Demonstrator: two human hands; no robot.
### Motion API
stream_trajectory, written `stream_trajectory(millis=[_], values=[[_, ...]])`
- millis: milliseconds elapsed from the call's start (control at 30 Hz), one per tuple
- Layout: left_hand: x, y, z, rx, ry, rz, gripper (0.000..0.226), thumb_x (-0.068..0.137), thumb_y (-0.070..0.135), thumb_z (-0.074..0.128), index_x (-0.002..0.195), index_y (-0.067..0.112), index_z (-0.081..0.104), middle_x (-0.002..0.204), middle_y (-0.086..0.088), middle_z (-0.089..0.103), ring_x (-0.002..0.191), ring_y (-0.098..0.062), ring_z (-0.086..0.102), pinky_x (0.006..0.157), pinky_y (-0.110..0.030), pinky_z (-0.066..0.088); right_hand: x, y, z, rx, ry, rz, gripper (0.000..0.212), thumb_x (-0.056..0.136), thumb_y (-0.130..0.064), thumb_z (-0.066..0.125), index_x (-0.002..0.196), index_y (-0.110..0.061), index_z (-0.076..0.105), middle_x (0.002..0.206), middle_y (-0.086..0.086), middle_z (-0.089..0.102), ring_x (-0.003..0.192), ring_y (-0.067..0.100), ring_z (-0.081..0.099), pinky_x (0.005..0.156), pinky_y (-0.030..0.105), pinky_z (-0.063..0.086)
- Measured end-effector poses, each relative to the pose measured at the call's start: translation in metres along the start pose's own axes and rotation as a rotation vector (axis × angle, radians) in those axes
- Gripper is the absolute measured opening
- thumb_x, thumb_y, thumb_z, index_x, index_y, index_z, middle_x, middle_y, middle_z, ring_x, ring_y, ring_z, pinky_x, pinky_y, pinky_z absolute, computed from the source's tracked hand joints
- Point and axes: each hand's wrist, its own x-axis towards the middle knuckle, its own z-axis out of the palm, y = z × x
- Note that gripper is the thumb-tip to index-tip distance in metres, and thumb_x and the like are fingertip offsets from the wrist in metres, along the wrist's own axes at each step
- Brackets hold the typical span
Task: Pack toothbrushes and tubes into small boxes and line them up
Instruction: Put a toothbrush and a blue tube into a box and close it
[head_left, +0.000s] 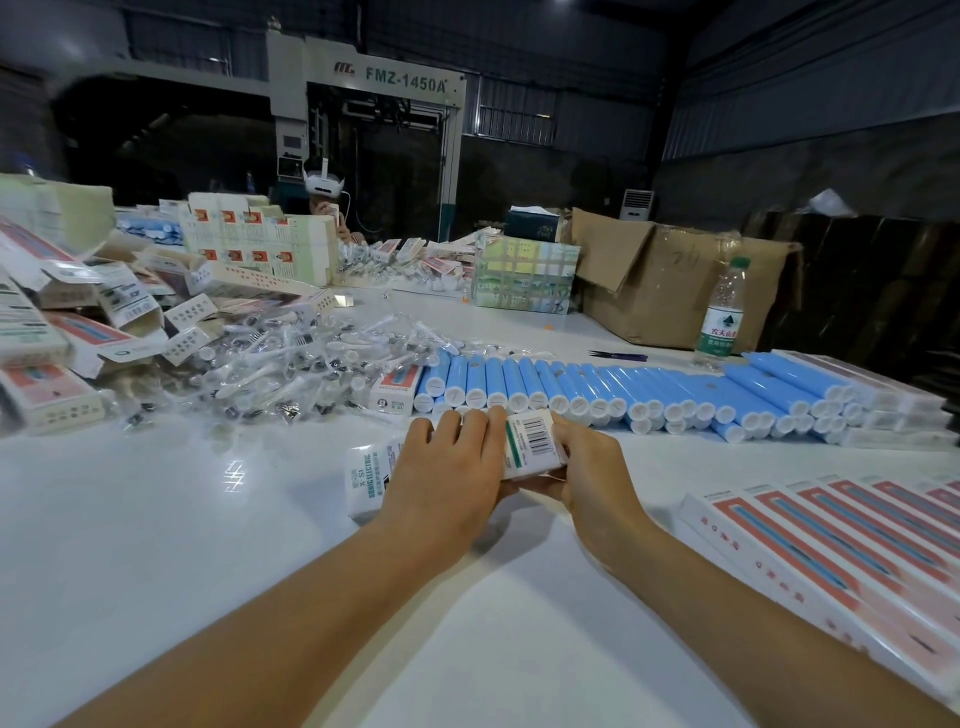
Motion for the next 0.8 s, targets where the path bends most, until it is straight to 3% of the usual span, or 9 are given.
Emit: stream_trajectory(millis=[67,133,200,300,433,533,600,733,800], values=[[0.000,-0.001,0.000,-0.012,-0.007,0.004,0.068,0.074,0.058,0.069,0.119,0.007,0.063,0.093,-0.005,0.066,0.079,-0.021,0.062,0.065,-0.033,0.048,-0.001,0.001,0.000,-0.057,-0.014,-0.046,0.030,0.099,-0.014,0.039,0.092,-0.016,0.069,0.077,0.001,0.074,0.074,0.015,0.071,0.058,0.026,0.057],[-0.001,0.000,-0.002,-0.058,-0.059,-0.016,0.072,0.079,0.059,0.063,0.127,0.006,0.056,0.103,-0.006,0.064,0.087,-0.022,0.060,0.070,-0.034,0.047,-0.001,0.003,-0.001,-0.192,-0.031,-0.120,0.028,0.100,-0.013,0.040,0.112,-0.021,0.064,0.086,-0.001,0.071,0.082,0.018,0.068,0.070,0.033,0.059],[0.001,0.000,0.002,-0.114,-0.106,-0.056,0.075,0.091,0.059,0.044,0.143,0.007,0.031,0.124,-0.007,0.051,0.107,-0.023,0.050,0.085,-0.035,0.039,-0.001,0.003,-0.003,-0.361,-0.062,-0.194,0.034,0.099,-0.015,0.043,0.127,-0.025,0.059,0.097,-0.003,0.070,0.089,0.019,0.065,0.081,0.038,0.056],[0.002,-0.003,0.009,-0.114,-0.074,-0.138,0.075,0.094,0.059,0.033,0.147,0.010,0.009,0.135,-0.005,0.038,0.119,-0.024,0.039,0.093,-0.035,0.031,-0.004,0.000,-0.004,-0.398,-0.003,-0.259,0.023,0.093,-0.017,0.056,0.086,-0.032,0.072,0.084,-0.017,0.070,0.080,0.008,0.064,0.070,0.028,0.055],[0.003,0.000,0.010,-0.099,-0.102,-0.129,0.074,0.095,0.058,0.033,0.145,0.011,0.007,0.135,-0.005,0.036,0.119,-0.024,0.037,0.092,-0.036,0.030,-0.003,0.003,-0.004,-0.328,0.163,-0.256,0.010,0.084,-0.009,0.068,0.075,-0.013,0.066,0.080,-0.004,0.069,0.077,0.014,0.064,0.064,0.024,0.052],[0.003,0.002,0.011,-0.096,-0.104,-0.118,0.073,0.095,0.057,0.034,0.144,0.009,0.009,0.134,-0.007,0.037,0.117,-0.025,0.038,0.090,-0.037,0.030,-0.007,0.007,0.000,-0.454,0.190,-0.412,0.012,0.085,-0.004,0.066,0.073,-0.006,0.062,0.079,0.005,0.064,0.070,0.010,0.054,0.059,0.009,0.040],[0.003,0.001,0.011,-0.101,-0.119,-0.116,0.073,0.095,0.057,0.034,0.144,0.009,0.009,0.133,-0.007,0.038,0.116,-0.025,0.038,0.090,-0.037,0.030,-0.009,0.008,0.001,-0.499,0.200,-0.466,0.013,0.084,-0.002,0.066,0.072,-0.004,0.061,0.077,0.006,0.062,0.067,0.008,0.051,0.058,0.008,0.037],[0.002,-0.002,0.005,-0.114,-0.146,-0.117,0.072,0.095,0.057,0.035,0.145,0.009,0.013,0.132,-0.006,0.039,0.116,-0.025,0.040,0.089,-0.037,0.031,-0.005,0.007,0.000,-0.370,0.155,-0.364,0.013,0.085,-0.008,0.066,0.074,-0.015,0.064,0.079,0.001,0.065,0.069,0.008,0.056,0.057,0.011,0.044],[0.001,-0.001,0.001,-0.073,-0.134,-0.061,0.074,0.090,0.058,0.046,0.142,0.007,0.032,0.123,-0.006,0.051,0.107,-0.024,0.050,0.085,-0.037,0.038,-0.002,0.005,-0.001,-0.314,0.147,-0.316,0.016,0.087,-0.010,0.066,0.078,-0.023,0.064,0.081,-0.001,0.066,0.074,0.008,0.059,0.058,0.012,0.047]])
